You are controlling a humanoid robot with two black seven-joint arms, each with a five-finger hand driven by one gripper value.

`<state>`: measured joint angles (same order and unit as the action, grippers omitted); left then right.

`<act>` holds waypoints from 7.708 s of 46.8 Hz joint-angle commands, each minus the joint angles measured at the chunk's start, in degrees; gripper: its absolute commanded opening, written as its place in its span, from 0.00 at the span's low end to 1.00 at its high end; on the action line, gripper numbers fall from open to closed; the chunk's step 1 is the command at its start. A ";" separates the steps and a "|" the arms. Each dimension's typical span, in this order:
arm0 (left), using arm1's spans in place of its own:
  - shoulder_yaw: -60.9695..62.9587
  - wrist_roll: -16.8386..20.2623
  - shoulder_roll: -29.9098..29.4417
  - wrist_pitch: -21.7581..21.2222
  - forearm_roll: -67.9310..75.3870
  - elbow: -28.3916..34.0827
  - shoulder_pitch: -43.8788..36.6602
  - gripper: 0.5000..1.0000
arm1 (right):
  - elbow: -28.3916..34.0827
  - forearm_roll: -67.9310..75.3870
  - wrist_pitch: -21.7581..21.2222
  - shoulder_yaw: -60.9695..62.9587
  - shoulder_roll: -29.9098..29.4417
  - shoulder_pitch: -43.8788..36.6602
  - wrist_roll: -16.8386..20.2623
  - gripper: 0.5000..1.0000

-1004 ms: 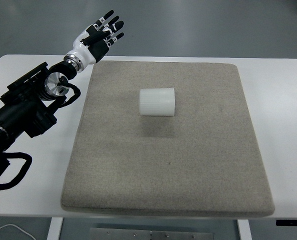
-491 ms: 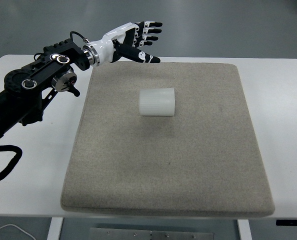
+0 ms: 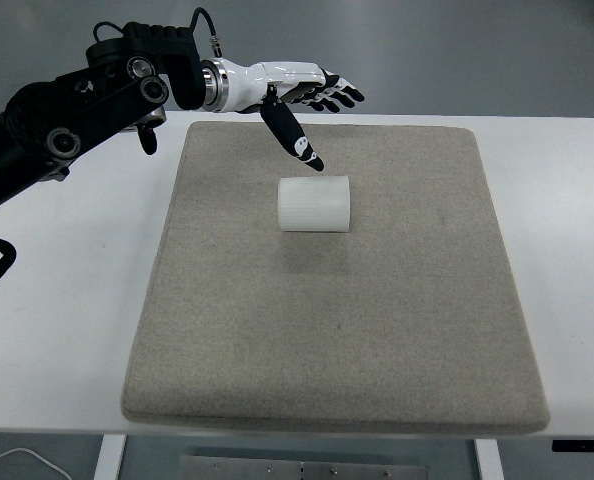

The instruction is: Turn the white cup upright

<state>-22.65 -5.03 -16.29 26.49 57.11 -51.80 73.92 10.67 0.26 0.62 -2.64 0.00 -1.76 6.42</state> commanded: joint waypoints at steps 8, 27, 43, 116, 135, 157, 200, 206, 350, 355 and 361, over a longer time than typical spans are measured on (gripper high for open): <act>2.00 -5.25 0.12 3.04 0.10 -0.76 1.14 0.98 | -0.04 0.00 0.00 0.01 0.00 0.00 -0.01 0.86; 5.69 -7.45 2.75 2.60 3.18 -0.14 1.06 0.98 | -0.04 0.00 0.00 0.01 0.00 0.00 -0.01 0.86; 5.95 -7.45 5.04 2.42 5.82 3.28 0.53 0.97 | -0.04 0.00 0.00 -0.08 0.00 0.00 -0.01 0.86; 8.50 -6.22 12.07 -0.56 9.42 9.53 -2.28 0.73 | 0.05 0.00 0.00 0.01 0.00 0.00 -0.01 0.86; 6.14 -5.69 11.37 -1.27 8.46 9.62 -1.23 0.16 | -0.04 0.00 0.00 0.01 0.00 0.00 -0.01 0.86; -0.11 4.50 4.60 -0.30 -11.49 14.89 -2.28 0.19 | -0.04 0.00 0.00 0.01 0.00 0.00 -0.01 0.86; -0.20 40.01 2.67 8.51 -37.87 21.65 -15.11 0.18 | -0.04 0.00 0.00 0.01 0.00 0.00 -0.01 0.86; -0.02 40.03 2.58 8.51 -37.34 24.55 -16.26 0.18 | -0.04 0.00 0.00 0.01 0.00 0.00 -0.01 0.86; -6.53 40.03 3.54 8.31 -35.05 28.24 -17.32 0.99 | -0.04 0.00 0.00 0.01 0.00 0.00 -0.01 0.86; -6.70 40.03 3.72 6.21 -35.14 30.18 -16.70 0.99 | -0.04 0.00 0.00 0.01 0.00 0.00 -0.01 0.86; -7.05 40.03 3.72 2.08 -37.77 30.62 -16.26 0.99 | -0.04 0.00 0.00 0.01 0.00 0.00 -0.01 0.86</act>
<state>-29.70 35.00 -12.57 30.66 21.30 -21.38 57.62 10.64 0.26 0.61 -2.65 0.00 -1.75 6.41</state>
